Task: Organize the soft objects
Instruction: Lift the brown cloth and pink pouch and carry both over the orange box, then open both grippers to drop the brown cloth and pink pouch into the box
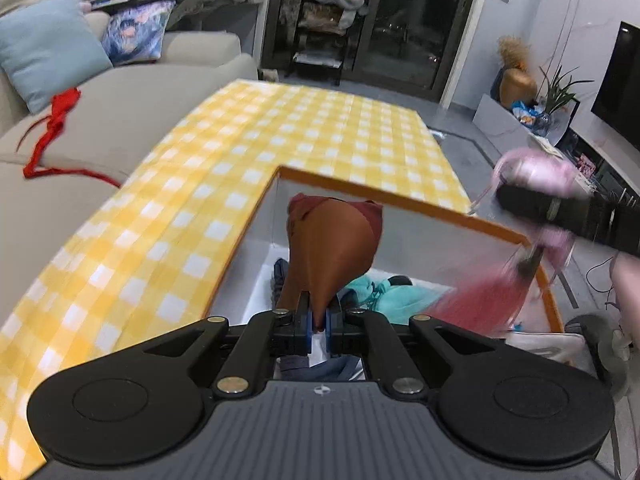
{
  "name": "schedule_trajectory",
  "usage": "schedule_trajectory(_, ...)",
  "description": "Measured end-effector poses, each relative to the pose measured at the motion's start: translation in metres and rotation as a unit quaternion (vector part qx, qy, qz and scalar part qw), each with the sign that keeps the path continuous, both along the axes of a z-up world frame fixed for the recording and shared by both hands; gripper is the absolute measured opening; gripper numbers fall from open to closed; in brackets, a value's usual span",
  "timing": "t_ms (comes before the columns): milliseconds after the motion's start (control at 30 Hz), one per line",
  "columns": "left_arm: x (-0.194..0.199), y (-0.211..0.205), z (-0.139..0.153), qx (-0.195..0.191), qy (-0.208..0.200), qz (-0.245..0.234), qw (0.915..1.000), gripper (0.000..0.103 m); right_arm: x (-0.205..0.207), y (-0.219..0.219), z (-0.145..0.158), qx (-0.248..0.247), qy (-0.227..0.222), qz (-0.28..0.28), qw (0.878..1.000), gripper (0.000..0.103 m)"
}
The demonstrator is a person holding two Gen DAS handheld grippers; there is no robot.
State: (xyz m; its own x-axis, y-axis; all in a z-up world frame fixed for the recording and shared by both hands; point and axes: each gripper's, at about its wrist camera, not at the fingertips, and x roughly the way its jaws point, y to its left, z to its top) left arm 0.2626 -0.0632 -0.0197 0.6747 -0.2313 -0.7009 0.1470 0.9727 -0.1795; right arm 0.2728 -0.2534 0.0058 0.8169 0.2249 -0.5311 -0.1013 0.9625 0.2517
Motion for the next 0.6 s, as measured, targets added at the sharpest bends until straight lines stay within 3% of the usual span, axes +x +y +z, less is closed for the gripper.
schedule_trajectory(67,0.007,-0.002,-0.01,-0.011,0.012,0.004,0.9999,0.006,0.007,0.003,-0.016,0.003,0.028,0.015,0.999,0.056)
schedule_trajectory(200,0.011,-0.006,-0.025,-0.02,0.023,0.015,0.9994,0.006,0.009,0.0,-0.03,0.001,0.038,0.025,0.999,0.056)
schedule_trajectory(433,0.024,-0.021,-0.039,-0.001,0.049,0.029,0.9984,0.008,0.021,-0.016,-0.046,0.048,0.063,0.026,0.997,0.056)
schedule_trajectory(467,0.024,-0.023,-0.038,0.004,0.047,0.028,0.9985,0.012,0.023,-0.016,-0.048,0.054,0.065,0.025,0.996,0.056)
schedule_trajectory(500,0.024,-0.023,-0.038,0.006,0.048,0.032,0.9983,0.024,0.023,-0.018,-0.048,0.057,0.067,0.026,0.996,0.056)
schedule_trajectory(567,0.025,-0.02,-0.037,0.002,0.053,0.053,0.9972,0.05,0.023,-0.016,-0.049,0.048,0.07,0.025,0.996,0.056)
schedule_trajectory(600,0.025,-0.016,-0.036,-0.005,0.055,0.066,0.9962,0.069,0.023,-0.016,-0.05,0.043,0.071,0.025,0.996,0.056)
